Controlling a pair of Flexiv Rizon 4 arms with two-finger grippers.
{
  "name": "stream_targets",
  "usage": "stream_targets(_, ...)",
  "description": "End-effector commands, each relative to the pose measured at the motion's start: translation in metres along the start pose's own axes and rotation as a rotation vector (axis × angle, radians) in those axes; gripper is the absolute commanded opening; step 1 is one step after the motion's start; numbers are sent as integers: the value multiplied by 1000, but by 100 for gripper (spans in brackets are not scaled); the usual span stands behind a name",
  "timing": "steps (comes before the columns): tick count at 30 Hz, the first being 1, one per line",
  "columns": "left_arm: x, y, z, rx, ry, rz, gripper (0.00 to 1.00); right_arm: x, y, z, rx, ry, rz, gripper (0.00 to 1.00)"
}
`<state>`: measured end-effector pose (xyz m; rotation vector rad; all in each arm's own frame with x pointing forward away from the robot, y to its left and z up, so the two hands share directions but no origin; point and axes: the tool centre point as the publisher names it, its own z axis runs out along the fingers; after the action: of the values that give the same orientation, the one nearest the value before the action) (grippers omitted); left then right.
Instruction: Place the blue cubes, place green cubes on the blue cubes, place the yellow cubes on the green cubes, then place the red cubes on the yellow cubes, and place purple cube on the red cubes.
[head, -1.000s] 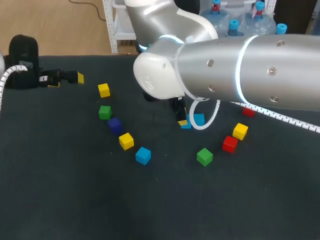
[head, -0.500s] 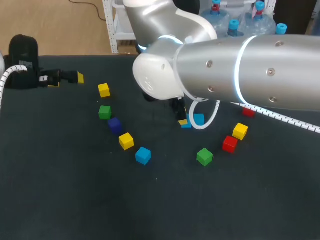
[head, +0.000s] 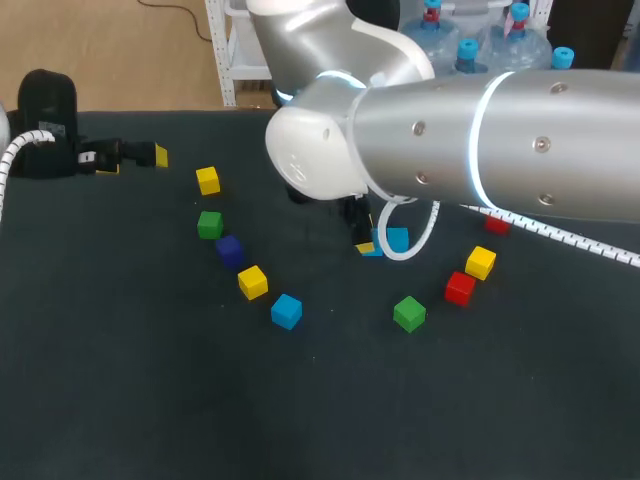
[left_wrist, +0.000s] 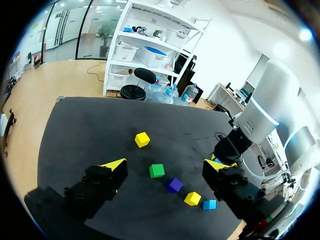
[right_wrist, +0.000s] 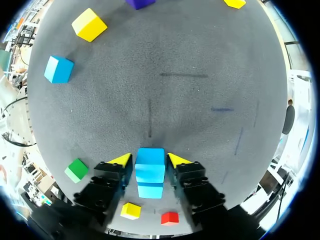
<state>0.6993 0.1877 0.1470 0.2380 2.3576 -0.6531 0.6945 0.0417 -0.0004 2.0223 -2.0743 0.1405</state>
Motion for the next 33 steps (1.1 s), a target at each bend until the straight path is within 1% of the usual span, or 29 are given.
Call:
stream_targets(1,-1,-2,0,-9,6,-2,100,0,0,1,0,-3,7,65)
stream_targets(2,-1,-2,0,-9,6,-2,100,0,0,1,0,-3,8,70)
stream_targets(3,-1,-2,0,-9,6,-2,100,0,0,1,-1,-4,11,73)
stream_targets(5,-1,-2,0,-9,6,-2,100,0,0,1,-2,-6,16,85)
stream_targets(7,-1,-2,0,-9,6,-2,100,-1,0,1,-2,-13,24,100)
stream_targets(8,-1,-2,0,-9,6,-2,100,-2,3,-9,10,-32,36,100)
stream_targets(10,-1,-2,0,-9,6,-2,100,-6,10,-23,25,-36,38,100)
stream_targets(12,-1,-2,0,-9,6,-2,100,-8,18,-40,68,-52,28,100)
stream_targets(14,-1,-2,0,-9,6,-2,100,-9,24,-58,103,-47,26,100)
stream_targets(17,-1,-2,0,-9,6,-2,100,-3,30,-82,147,-59,37,100)
stream_targets(19,-1,-2,0,-9,6,-2,100,3,33,-95,176,-50,58,100)
stream_targets(20,-1,-2,0,-9,6,-2,100,7,34,-100,183,-63,68,100)
stream_targets(26,-1,-2,0,-9,6,-2,100,35,37,-112,229,-114,166,100)
stream_targets(29,-1,-2,0,-9,6,-2,100,47,43,-115,259,-126,201,100)
stream_targets(33,-1,-2,0,-9,6,-2,100,61,52,-115,278,-136,239,100)
